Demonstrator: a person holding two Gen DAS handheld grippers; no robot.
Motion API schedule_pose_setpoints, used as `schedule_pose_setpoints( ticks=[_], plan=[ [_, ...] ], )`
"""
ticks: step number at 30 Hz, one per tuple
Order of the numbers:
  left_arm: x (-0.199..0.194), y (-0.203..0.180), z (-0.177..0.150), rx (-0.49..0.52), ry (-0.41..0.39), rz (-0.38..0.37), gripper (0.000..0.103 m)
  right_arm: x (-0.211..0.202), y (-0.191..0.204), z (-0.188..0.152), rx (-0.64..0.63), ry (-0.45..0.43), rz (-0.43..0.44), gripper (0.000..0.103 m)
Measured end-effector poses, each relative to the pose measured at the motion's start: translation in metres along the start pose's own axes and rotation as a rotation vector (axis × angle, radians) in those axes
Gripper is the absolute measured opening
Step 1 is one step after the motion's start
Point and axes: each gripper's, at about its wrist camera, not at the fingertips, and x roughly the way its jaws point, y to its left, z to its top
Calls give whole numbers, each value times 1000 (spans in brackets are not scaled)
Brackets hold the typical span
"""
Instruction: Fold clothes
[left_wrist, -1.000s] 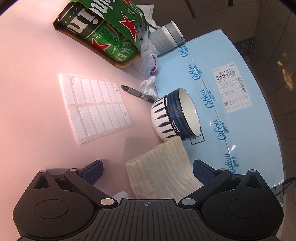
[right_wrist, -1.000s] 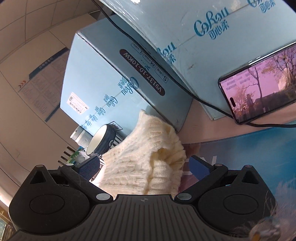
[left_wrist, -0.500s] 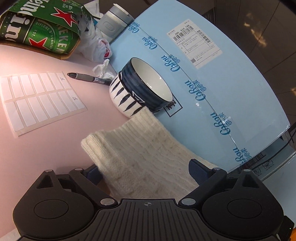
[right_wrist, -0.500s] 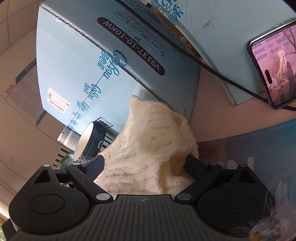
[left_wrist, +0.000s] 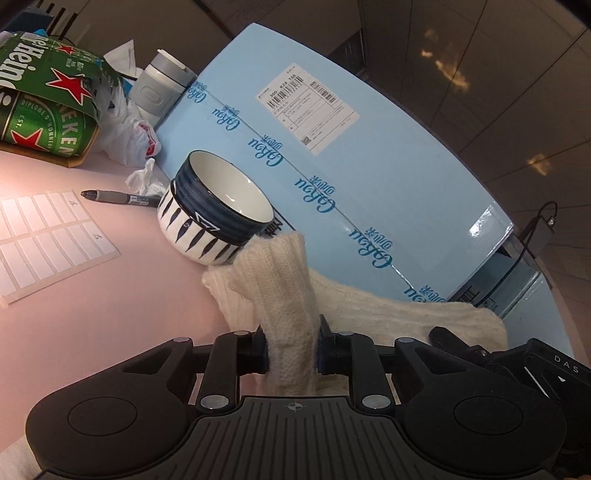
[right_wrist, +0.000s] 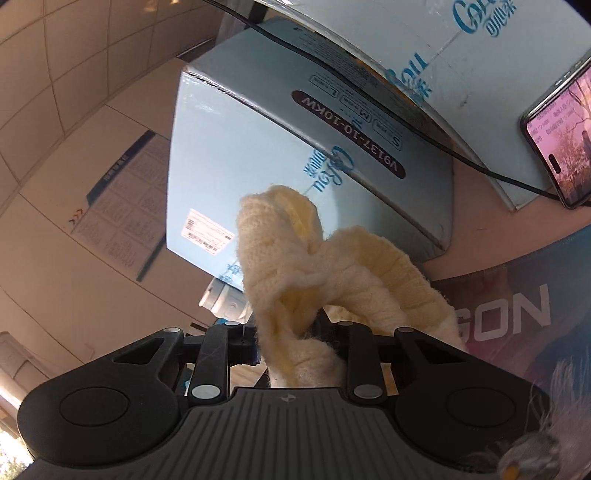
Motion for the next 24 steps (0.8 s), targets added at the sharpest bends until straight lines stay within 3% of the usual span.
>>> schedule_pose_setpoints(
  ticks=[6, 10, 13, 16, 22, 24],
  plan=[
    [-10, -21, -8, 50, 28, -312, 20, -55, 49, -15, -177, -62, 100, 24],
    [-18, -42, -20, 136, 57, -543, 20, -111, 65, -16, -248, -139, 96, 24],
    [-19, -61, -34, 208, 138, -695, 20, -166, 57, -21, -249, -186, 72, 24],
    [-23, -92, -52, 285, 223, -755, 20, -218, 42, -27, -249, -223, 25, 24],
    [-40, -178, -121, 433, 361, -694, 20, -301, 10, -42, -250, -304, -90, 24],
    [-39, -197, -145, 419, 411, -704, 20, -330, 0, -50, -248, -361, -132, 24]
  ],
)
